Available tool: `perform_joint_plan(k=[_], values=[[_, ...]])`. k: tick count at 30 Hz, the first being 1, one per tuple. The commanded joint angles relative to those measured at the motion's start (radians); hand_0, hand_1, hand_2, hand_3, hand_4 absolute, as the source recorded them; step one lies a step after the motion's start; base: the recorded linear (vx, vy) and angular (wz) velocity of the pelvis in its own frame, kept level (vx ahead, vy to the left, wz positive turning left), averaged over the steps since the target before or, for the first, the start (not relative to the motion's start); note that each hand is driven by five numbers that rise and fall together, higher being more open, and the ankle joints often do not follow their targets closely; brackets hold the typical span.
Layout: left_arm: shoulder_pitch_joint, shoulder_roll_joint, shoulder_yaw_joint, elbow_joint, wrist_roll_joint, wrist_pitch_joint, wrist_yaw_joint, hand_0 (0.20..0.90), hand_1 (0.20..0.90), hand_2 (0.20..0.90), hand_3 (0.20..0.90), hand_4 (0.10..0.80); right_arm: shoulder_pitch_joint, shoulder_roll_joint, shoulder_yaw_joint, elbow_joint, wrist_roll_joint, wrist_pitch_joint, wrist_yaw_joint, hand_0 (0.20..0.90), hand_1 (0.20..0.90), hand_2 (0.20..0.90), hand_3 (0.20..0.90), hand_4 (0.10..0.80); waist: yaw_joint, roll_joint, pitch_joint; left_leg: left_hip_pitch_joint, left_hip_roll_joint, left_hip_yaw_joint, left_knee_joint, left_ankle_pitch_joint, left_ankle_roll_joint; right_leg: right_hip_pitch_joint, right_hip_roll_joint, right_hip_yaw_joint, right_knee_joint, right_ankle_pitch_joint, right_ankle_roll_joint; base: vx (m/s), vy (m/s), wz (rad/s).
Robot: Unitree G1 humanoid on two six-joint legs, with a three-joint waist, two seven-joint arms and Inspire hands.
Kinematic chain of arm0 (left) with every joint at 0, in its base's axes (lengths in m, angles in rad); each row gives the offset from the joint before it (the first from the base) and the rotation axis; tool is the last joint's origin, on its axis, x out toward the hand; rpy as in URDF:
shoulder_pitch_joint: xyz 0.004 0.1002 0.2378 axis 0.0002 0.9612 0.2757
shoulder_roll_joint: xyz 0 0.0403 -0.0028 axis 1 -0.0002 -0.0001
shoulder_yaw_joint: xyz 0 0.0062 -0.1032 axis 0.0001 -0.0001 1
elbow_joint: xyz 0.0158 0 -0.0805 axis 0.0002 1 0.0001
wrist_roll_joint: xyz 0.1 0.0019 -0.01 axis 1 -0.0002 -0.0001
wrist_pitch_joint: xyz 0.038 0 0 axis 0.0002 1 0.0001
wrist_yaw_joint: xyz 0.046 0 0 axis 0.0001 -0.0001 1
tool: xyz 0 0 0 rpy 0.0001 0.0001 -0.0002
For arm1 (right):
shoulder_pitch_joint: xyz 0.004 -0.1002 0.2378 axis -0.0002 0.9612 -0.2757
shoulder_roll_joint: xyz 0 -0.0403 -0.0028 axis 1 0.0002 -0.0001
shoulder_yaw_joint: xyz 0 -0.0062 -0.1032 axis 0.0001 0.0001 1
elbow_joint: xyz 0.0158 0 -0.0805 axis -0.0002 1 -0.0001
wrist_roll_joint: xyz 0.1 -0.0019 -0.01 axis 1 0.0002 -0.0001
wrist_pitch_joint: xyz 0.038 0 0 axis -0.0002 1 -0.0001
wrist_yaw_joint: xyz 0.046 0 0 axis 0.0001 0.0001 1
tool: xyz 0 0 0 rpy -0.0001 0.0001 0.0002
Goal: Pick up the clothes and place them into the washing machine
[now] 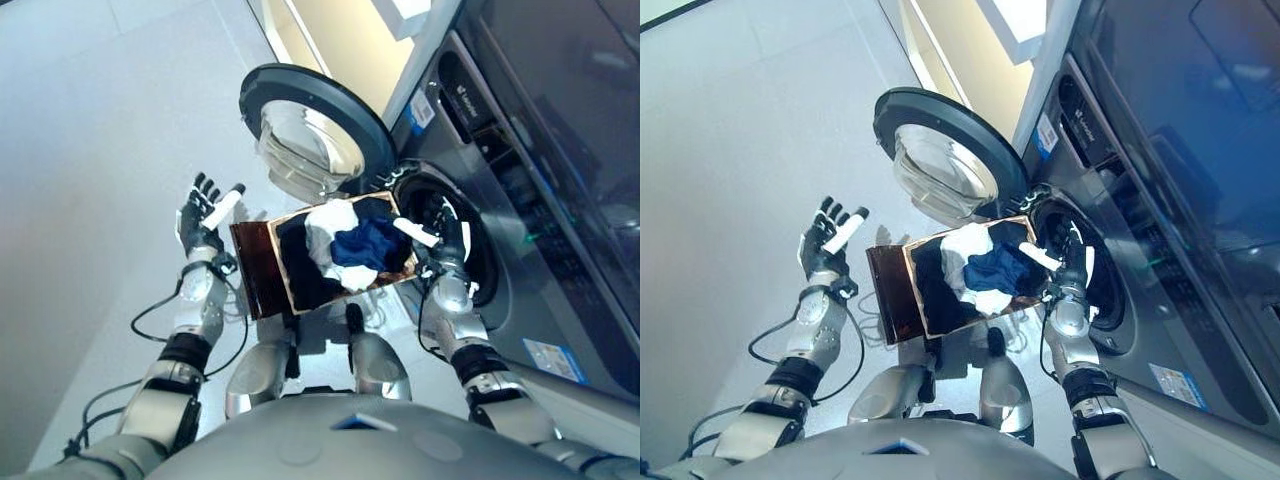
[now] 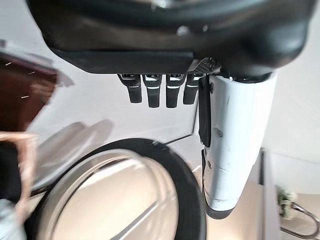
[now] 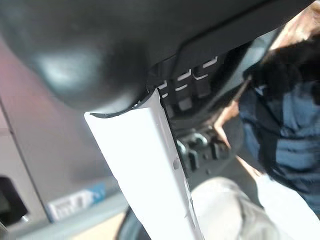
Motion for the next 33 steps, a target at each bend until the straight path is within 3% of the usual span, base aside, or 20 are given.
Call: perform_joint_plan(k=[1,4,7,11,12,13,17,26,29,33], values=[[0.014,0.037,0.043,-0.092,0.035,-0.094,0.0,0.9,0.9,0.9,0.9,0.8,-0.071,-0.039,-0.04,-0.05,-0.03,-0.082,-0.017,0.9,0.9,0.9,0.9,0.8,0.017,-0.041,-0.065,-0.109,0.046,0.012,0.201,-0.097,-0.08,0.04,-0.015,-0.023,0.055,0.05,0.014,0.055,0.085,0.03],[0.033,0.042,0.044,-0.099,0.045,-0.091,-0.009,0.9,0.9,0.9,0.9,0.8,-0.068,-0.058,-0.039,-0.046,-0.075,-0.067,-0.018,0.9,0.9,0.9,0.9,0.8,0.02,-0.04,-0.067,-0.102,0.028,0.005,0.196,-0.109,-0.067,0.024,-0.03,-0.028,0.095,0.071,0.025,0.045,0.098,-0.01],[0.029,0.057,0.036,-0.104,0.06,-0.084,-0.017,0.9,0.9,0.9,0.9,0.8,-0.103,-0.09,-0.011,-0.02,-0.149,-0.042,-0.028,0.9,0.9,0.9,0.9,0.8,0.019,-0.037,-0.042,-0.096,0.022,0.002,0.201,-0.117,-0.049,-0.031,-0.033,-0.033,0.199,0.105,0.015,-0.009,0.078,-0.03],[0.01,0.073,0.047,-0.109,0.047,-0.099,-0.019,0.9,0.9,0.9,0.9,0.8,-0.196,-0.13,0.039,0.005,-0.206,-0.027,-0.032,0.9,0.9,0.9,0.9,0.8,0.029,-0.044,-0.007,-0.1,0.03,0.003,0.189,-0.126,-0.067,-0.101,-0.049,-0.1,0.052,0.128,0.015,-0.053,-0.073,-0.21],[0.001,0.077,0.056,-0.116,0.039,-0.107,-0.011,0.9,0.9,0.9,0.9,0.8,-0.225,-0.13,0.058,0.0,-0.218,-0.024,-0.029,0.9,0.9,0.9,0.9,0.8,0.034,-0.049,0.012,-0.105,0.041,0.005,0.188,-0.132,-0.072,-0.158,-0.053,-0.131,0.009,0.161,0.019,-0.022,-0.106,-0.24],[0.004,0.078,0.06,-0.131,0.032,-0.11,-0.009,0.9,0.9,0.9,0.9,0.8,-0.223,-0.134,0.066,-0.02,-0.228,-0.021,-0.025,0.9,0.9,0.9,0.9,0.8,0.025,-0.056,0.021,-0.116,0.045,-0.001,0.2,-0.13,-0.072,-0.171,-0.044,-0.115,0.021,0.165,0.02,0.006,-0.175,-0.24],[-0.001,0.058,0.05,-0.137,0.033,-0.104,-0.014,0.9,0.9,0.9,0.9,0.8,-0.193,-0.152,0.092,-0.08,-0.308,-0.014,-0.009,0.9,0.9,0.9,0.9,0.8,0.03,-0.076,0.027,-0.131,0.06,-0.022,0.186,-0.106,-0.094,-0.14,-0.044,-0.157,0.011,0.14,0.011,0.019,-0.089,0.13],[-0.101,0.035,-0.015,-0.101,0.036,-0.116,-0.007,0.9,0.9,0.9,0.9,0.8,-0.322,-0.205,0.223,0.005,-0.498,0.005,-0.032,0.9,0.9,0.9,0.9,0.8,0.035,-0.06,0.068,-0.24,0.065,-0.058,0.164,-0.055,-0.126,-0.216,-0.056,-0.251,0.044,0.126,0.007,-0.069,-0.068,0.29],[-0.099,0.036,-0.019,-0.112,0.037,-0.117,-0.015,0.9,0.9,0.9,0.9,0.8,-0.33,-0.215,0.234,-0.033,-0.526,0.006,-0.026,0.9,0.9,0.9,0.9,0.8,0.034,-0.061,0.076,-0.273,0.06,-0.056,0.19,-0.067,-0.128,-0.245,-0.06,-0.249,0.067,0.12,0.007,-0.064,-0.007,0.04],[-0.106,0.035,-0.022,-0.12,0.039,-0.118,-0.012,0.9,0.9,0.9,0.9,0.8,-0.342,-0.228,0.233,-0.063,-0.564,0.007,-0.052,0.9,0.9,0.9,0.9,0.8,0.031,-0.056,0.099,-0.383,0.043,-0.047,0.345,-0.125,-0.119,-0.348,-0.064,-0.222,0.193,0.086,-0.004,-0.078,0.024,0.11]])
